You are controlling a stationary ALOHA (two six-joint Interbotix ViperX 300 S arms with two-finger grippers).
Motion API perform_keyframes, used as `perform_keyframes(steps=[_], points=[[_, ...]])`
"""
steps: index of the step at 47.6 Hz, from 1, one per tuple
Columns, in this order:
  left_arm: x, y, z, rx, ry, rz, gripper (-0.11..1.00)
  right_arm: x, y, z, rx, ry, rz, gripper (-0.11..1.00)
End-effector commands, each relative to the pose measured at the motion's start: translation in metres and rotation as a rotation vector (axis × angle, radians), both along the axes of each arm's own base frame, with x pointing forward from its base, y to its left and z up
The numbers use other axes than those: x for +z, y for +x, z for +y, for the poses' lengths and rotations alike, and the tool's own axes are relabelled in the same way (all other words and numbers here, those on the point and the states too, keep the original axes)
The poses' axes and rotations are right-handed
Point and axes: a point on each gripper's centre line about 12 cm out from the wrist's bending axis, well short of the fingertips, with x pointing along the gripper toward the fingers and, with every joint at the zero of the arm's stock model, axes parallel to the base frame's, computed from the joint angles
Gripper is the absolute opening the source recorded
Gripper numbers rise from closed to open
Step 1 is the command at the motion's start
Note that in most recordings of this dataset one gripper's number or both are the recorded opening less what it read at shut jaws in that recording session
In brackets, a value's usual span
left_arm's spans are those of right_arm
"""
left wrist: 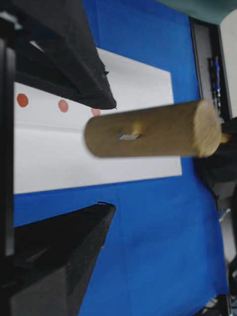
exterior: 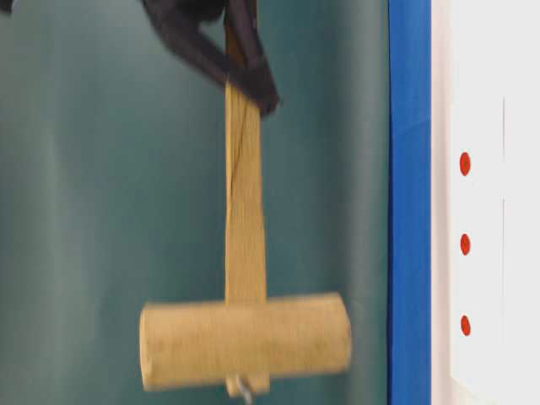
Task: Hit the mark with a hammer.
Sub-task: 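Swing the mallet head down onto the red dots with the right gripper, then grasp the mallet head again with the left gripper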
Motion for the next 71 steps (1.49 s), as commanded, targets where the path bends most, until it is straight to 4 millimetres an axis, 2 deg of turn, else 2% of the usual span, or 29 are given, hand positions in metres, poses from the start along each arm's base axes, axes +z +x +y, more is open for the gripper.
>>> perform_keyframes(steps=[1, 6, 22, 38, 56, 63, 71], points=[[0.004, 0.002, 0.0, 0.002, -0.003, -0.009, 0.74, 0.017, 0.016, 0.002, 0.019, -0.01, -0.037, 0.03], [0.004, 0.002, 0.001, 0.003, -0.002, -0.011, 0.74, 0.017, 0.023, 0.003, 0.028, -0.014, -0.033, 0.03], [-0.002, 0.013, 0.0, 0.009, -0.055, -0.01, 0.77, 0.017, 0.024, 0.002, 0.024, -0.016, -0.033, 0.03], [-0.017, 0.055, 0.0, 0.017, -0.096, -0.004, 0.93, 0.017, 0.024, 0.002, 0.02, -0.018, -0.035, 0.03], [-0.02, 0.105, 0.005, 0.036, -0.095, 0.009, 0.94, 0.017, 0.024, 0.002, 0.022, -0.019, -0.037, 0.03], [-0.019, 0.116, 0.005, 0.036, -0.095, 0.015, 0.94, 0.018, 0.024, 0.002, 0.022, -0.019, -0.039, 0.03], [-0.019, 0.118, 0.006, 0.037, -0.082, 0.015, 0.94, 0.018, 0.025, 0.003, 0.024, -0.02, -0.039, 0.03]])
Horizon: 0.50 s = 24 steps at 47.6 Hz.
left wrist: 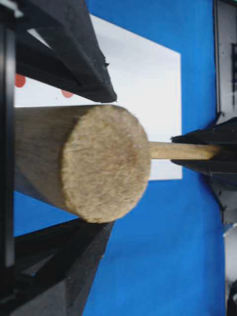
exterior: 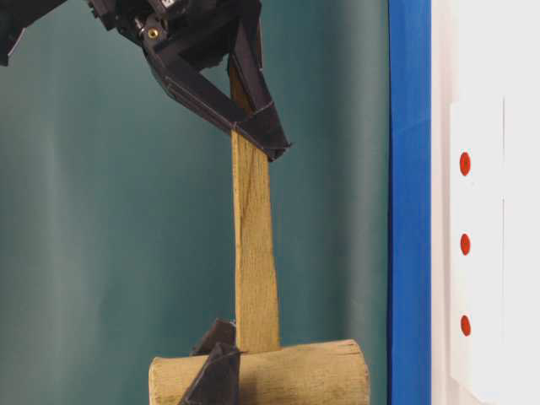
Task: Hit the mark with a hammer.
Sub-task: 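Grasp the mallet head again with the left gripper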
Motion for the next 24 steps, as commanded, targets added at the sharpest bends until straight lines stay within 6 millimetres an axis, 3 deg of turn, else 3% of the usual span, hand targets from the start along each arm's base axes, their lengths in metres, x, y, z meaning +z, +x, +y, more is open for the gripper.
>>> perform_keyframes(steps=[1, 9, 17, 24], points=[[0.011, 0.0037, 0.0019, 0.006, 0.005, -0.035, 0.94, 0.0183, 0.0057, -0.001, -0.005, -0.008, -0.052, 0.03], [0.0069, 0.0033, 0.0024, 0.008, 0.0, 0.003, 0.85, 0.0183, 0.0057, -0.0005, -0.005, -0.007, -0.052, 0.03], [0.0028, 0.0027, 0.0023, 0.007, -0.001, 0.041, 0.44, 0.019, 0.006, -0.0008, -0.007, -0.008, -0.055, 0.03], [0.0029, 0.0031, 0.0018, 0.004, 0.004, 0.041, 0.45, 0.02, 0.0064, -0.0016, -0.013, -0.011, -0.06, 0.03]])
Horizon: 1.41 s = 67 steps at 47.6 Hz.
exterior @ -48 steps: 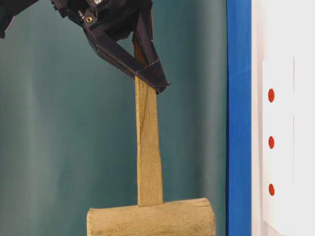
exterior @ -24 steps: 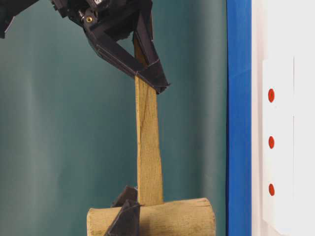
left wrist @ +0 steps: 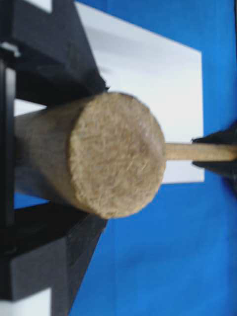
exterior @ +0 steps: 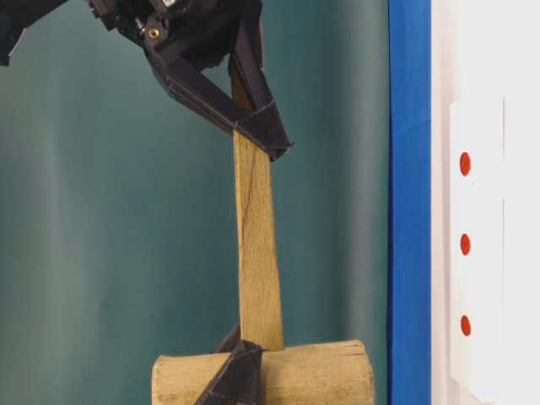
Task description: Hit the mark with a hammer.
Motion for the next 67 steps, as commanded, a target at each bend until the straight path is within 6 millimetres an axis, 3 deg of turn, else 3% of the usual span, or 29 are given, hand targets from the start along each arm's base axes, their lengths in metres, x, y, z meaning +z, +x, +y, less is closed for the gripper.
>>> perform_keyframes(steps=[1, 18, 23, 32, 35, 49, 67], points=[[0.01, 0.004, 0.001, 0.002, -0.001, -0.031, 0.45, 0.02, 0.006, -0.002, -0.011, -0.009, -0.059, 0.03], [0.013, 0.003, 0.001, 0.002, -0.001, -0.04, 0.45, 0.021, 0.006, -0.002, -0.014, -0.012, -0.063, 0.07], [0.015, 0.002, 0.001, 0.003, -0.002, -0.046, 0.45, 0.022, 0.007, -0.004, -0.024, -0.014, -0.067, 0.29], [0.016, 0.002, 0.001, 0.004, -0.01, -0.049, 0.45, 0.023, 0.007, -0.006, -0.04, -0.026, -0.078, 0.85], [0.017, 0.002, 0.001, 0.005, -0.013, -0.051, 0.45, 0.023, 0.007, -0.006, -0.044, -0.029, -0.08, 0.95], [0.03, 0.008, 0.001, 0.037, -0.166, -0.079, 0.45, 0.024, 0.007, -0.003, -0.025, -0.049, -0.082, 0.91], [0.038, 0.012, 0.001, 0.155, -0.78, -0.103, 0.45, 0.024, 0.008, -0.001, -0.002, -0.088, -0.081, 0.91]])
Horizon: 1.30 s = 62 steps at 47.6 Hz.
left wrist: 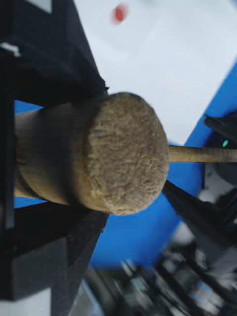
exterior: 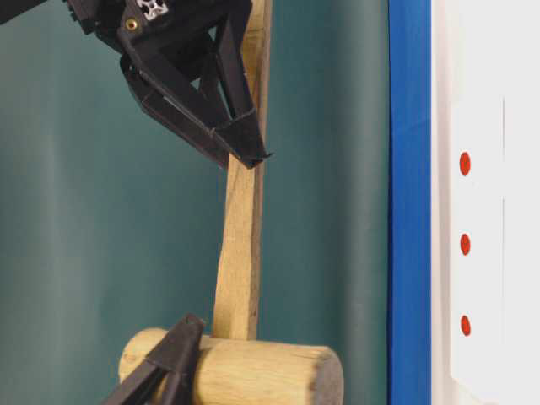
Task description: Hit the mark with a hammer.
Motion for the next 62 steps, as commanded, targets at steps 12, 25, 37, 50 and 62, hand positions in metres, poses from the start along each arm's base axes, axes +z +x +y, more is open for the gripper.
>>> perform_keyframes(steps=[12, 25, 37, 50, 62], points=[[0.022, 0.003, -0.006, 0.048, -0.398, -0.072, 0.45, 0.007, 0.007, 0.001, 0.015, -0.034, -0.019, 0.91], [0.025, 0.004, -0.012, 0.034, -0.437, -0.085, 0.45, 0.005, 0.01, 0.001, 0.021, -0.044, -0.013, 0.91], [0.025, 0.004, -0.012, 0.035, -0.444, -0.085, 0.45, 0.004, 0.01, 0.001, 0.036, -0.07, -0.007, 0.79], [0.025, 0.004, -0.012, 0.031, -0.423, -0.087, 0.45, 0.002, 0.01, 0.005, 0.064, -0.071, 0.008, 0.08], [0.026, 0.005, -0.012, 0.03, -0.417, -0.088, 0.45, 0.003, 0.01, 0.005, 0.063, -0.07, 0.007, 0.08]])
